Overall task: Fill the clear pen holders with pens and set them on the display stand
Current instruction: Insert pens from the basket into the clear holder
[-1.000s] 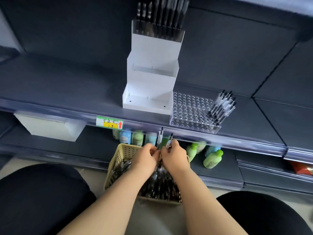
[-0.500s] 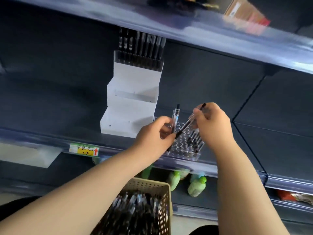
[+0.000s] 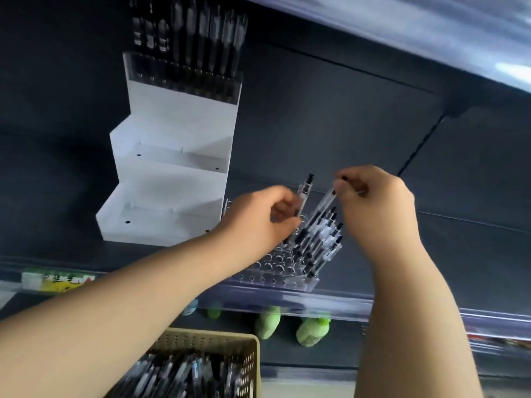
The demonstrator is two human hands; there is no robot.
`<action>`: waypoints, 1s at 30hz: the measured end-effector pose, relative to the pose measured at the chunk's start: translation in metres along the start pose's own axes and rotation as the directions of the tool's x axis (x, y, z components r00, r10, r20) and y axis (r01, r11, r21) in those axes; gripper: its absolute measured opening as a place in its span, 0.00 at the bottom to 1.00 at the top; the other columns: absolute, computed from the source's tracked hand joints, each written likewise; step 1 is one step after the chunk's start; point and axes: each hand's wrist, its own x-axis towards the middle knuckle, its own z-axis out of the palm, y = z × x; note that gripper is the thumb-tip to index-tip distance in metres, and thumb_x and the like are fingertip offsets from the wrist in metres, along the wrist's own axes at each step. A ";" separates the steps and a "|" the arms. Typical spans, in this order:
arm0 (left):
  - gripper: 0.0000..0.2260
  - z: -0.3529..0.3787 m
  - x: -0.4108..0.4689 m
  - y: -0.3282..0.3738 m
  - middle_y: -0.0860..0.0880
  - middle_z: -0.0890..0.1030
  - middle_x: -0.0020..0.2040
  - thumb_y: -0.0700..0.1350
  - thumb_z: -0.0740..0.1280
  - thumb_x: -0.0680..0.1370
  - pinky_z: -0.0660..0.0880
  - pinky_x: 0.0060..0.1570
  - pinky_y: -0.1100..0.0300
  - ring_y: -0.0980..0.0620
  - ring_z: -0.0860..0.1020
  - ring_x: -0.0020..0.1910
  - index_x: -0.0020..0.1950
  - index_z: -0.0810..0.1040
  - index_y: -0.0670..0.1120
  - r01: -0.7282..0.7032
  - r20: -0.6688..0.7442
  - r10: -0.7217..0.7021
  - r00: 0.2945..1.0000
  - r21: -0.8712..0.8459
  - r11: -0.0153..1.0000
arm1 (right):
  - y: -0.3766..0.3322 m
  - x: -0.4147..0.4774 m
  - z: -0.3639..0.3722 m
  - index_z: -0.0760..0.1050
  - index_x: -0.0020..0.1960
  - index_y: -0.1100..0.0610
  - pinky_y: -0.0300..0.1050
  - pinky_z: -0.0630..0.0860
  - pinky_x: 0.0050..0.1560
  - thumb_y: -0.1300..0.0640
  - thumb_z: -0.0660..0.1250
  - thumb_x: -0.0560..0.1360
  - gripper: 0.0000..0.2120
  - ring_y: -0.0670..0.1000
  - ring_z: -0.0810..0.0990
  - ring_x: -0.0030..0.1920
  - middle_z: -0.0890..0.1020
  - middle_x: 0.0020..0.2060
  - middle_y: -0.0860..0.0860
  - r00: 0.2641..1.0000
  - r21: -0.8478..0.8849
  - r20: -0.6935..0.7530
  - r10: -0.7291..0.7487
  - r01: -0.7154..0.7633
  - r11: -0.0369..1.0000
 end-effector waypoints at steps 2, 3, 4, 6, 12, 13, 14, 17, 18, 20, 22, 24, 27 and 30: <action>0.10 0.007 0.004 -0.004 0.58 0.79 0.40 0.42 0.72 0.73 0.70 0.39 0.73 0.61 0.77 0.39 0.47 0.75 0.54 0.013 -0.001 -0.013 1.000 -0.023 1.000 | 0.003 0.000 0.003 0.79 0.52 0.48 0.38 0.67 0.42 0.56 0.63 0.76 0.08 0.46 0.75 0.42 0.76 0.38 0.42 1.000 -0.024 -0.003 0.021 -0.021 0.999; 0.10 0.011 0.005 -0.005 0.58 0.79 0.39 0.42 0.72 0.73 0.71 0.41 0.72 0.61 0.77 0.39 0.47 0.75 0.54 0.014 0.000 -0.014 1.000 -0.028 0.999 | 0.005 -0.001 0.004 0.79 0.52 0.48 0.39 0.68 0.43 0.56 0.63 0.76 0.08 0.47 0.76 0.43 0.77 0.39 0.44 1.000 -0.033 -0.002 0.032 -0.032 0.999; 0.10 0.014 0.006 -0.005 0.59 0.78 0.39 0.42 0.72 0.73 0.71 0.41 0.71 0.62 0.76 0.38 0.48 0.75 0.54 0.013 0.002 -0.013 1.000 -0.034 0.999 | 0.006 -0.002 0.005 0.79 0.52 0.48 0.39 0.69 0.44 0.56 0.63 0.76 0.08 0.48 0.76 0.43 0.78 0.40 0.45 0.999 -0.041 0.000 0.039 -0.039 0.998; 0.08 0.020 0.007 -0.005 0.60 0.78 0.38 0.43 0.72 0.73 0.71 0.42 0.71 0.63 0.76 0.38 0.49 0.76 0.52 0.012 0.012 -0.011 1.000 -0.059 0.998 | 0.008 -0.002 0.006 0.79 0.52 0.48 0.41 0.72 0.44 0.56 0.63 0.76 0.08 0.50 0.77 0.44 0.78 0.41 0.46 0.999 -0.062 0.003 0.049 -0.048 0.997; 0.07 0.021 0.007 -0.007 0.62 0.76 0.38 0.45 0.70 0.74 0.69 0.40 0.75 0.66 0.74 0.37 0.48 0.74 0.53 0.003 0.021 -0.002 1.000 -0.035 0.999 | 0.015 -0.003 0.011 0.79 0.52 0.48 0.41 0.73 0.44 0.55 0.63 0.76 0.09 0.51 0.78 0.44 0.80 0.42 0.47 0.998 -0.109 0.016 0.069 -0.066 0.992; 0.07 0.019 0.007 -0.008 0.61 0.76 0.38 0.45 0.70 0.74 0.69 0.39 0.76 0.66 0.74 0.37 0.47 0.74 0.54 0.007 0.016 -0.007 1.000 -0.035 0.999 | 0.017 -0.004 0.012 0.80 0.52 0.48 0.41 0.72 0.44 0.55 0.63 0.76 0.09 0.51 0.78 0.44 0.80 0.43 0.48 0.997 -0.118 0.021 0.072 -0.069 0.991; 0.07 0.018 0.007 -0.008 0.61 0.77 0.38 0.45 0.70 0.74 0.69 0.39 0.77 0.66 0.75 0.37 0.47 0.74 0.54 0.014 0.013 -0.013 1.000 -0.038 0.999 | 0.018 -0.004 0.012 0.80 0.52 0.48 0.41 0.73 0.44 0.56 0.63 0.76 0.09 0.51 0.78 0.44 0.81 0.44 0.48 0.997 -0.123 0.025 0.078 -0.074 0.990; 0.07 0.016 0.008 -0.008 0.61 0.78 0.38 0.45 0.70 0.74 0.69 0.39 0.78 0.66 0.76 0.38 0.45 0.74 0.56 0.029 0.003 -0.029 1.000 -0.046 0.999 | 0.019 -0.004 0.014 0.80 0.52 0.48 0.41 0.73 0.44 0.56 0.64 0.75 0.09 0.52 0.78 0.45 0.82 0.45 0.49 0.995 -0.142 0.041 0.090 -0.083 0.986; 0.07 0.016 0.007 -0.008 0.61 0.78 0.38 0.45 0.70 0.74 0.69 0.39 0.78 0.65 0.76 0.38 0.45 0.74 0.56 0.029 0.005 -0.029 1.000 -0.049 0.998 | 0.019 -0.005 0.014 0.80 0.52 0.48 0.41 0.73 0.44 0.56 0.64 0.75 0.09 0.52 0.78 0.45 0.82 0.46 0.49 0.994 -0.147 0.048 0.094 -0.086 0.985; 0.08 0.015 0.007 -0.008 0.61 0.78 0.39 0.45 0.70 0.74 0.70 0.40 0.77 0.65 0.76 0.38 0.44 0.74 0.57 0.026 0.011 -0.025 1.000 -0.061 0.998 | 0.019 -0.005 0.015 0.80 0.53 0.49 0.41 0.74 0.46 0.57 0.64 0.75 0.09 0.52 0.79 0.46 0.83 0.46 0.48 0.993 -0.147 0.056 0.105 -0.095 0.985; 0.09 0.014 0.006 -0.007 0.60 0.79 0.39 0.44 0.70 0.74 0.70 0.40 0.76 0.64 0.77 0.39 0.44 0.74 0.58 0.023 0.014 -0.022 1.000 -0.064 0.998 | 0.019 -0.004 0.016 0.80 0.53 0.49 0.42 0.75 0.48 0.57 0.65 0.75 0.10 0.51 0.80 0.47 0.83 0.47 0.48 0.993 -0.141 0.057 0.107 -0.098 0.985; 0.09 0.014 0.006 -0.007 0.60 0.79 0.39 0.44 0.70 0.74 0.71 0.41 0.75 0.63 0.77 0.40 0.44 0.74 0.58 0.023 0.011 -0.022 1.000 -0.069 0.997 | 0.019 -0.004 0.017 0.80 0.53 0.49 0.43 0.76 0.48 0.58 0.65 0.75 0.10 0.51 0.80 0.47 0.83 0.47 0.48 0.993 -0.139 0.058 0.106 -0.097 0.986; 0.10 0.015 0.007 -0.007 0.60 0.79 0.39 0.44 0.71 0.74 0.71 0.41 0.76 0.63 0.78 0.39 0.44 0.74 0.59 0.025 0.002 -0.024 1.000 -0.086 0.996 | 0.019 -0.004 0.018 0.81 0.52 0.48 0.43 0.77 0.48 0.58 0.65 0.74 0.09 0.51 0.80 0.46 0.83 0.46 0.47 0.993 -0.142 0.061 0.106 -0.096 0.985; 0.09 0.016 0.008 -0.008 0.59 0.80 0.39 0.44 0.71 0.73 0.72 0.42 0.74 0.62 0.78 0.40 0.44 0.75 0.57 0.027 0.003 -0.027 1.000 -0.093 0.995 | 0.019 -0.005 0.018 0.81 0.50 0.48 0.44 0.77 0.47 0.57 0.66 0.74 0.09 0.51 0.80 0.46 0.83 0.45 0.47 0.993 -0.150 0.059 0.104 -0.094 0.984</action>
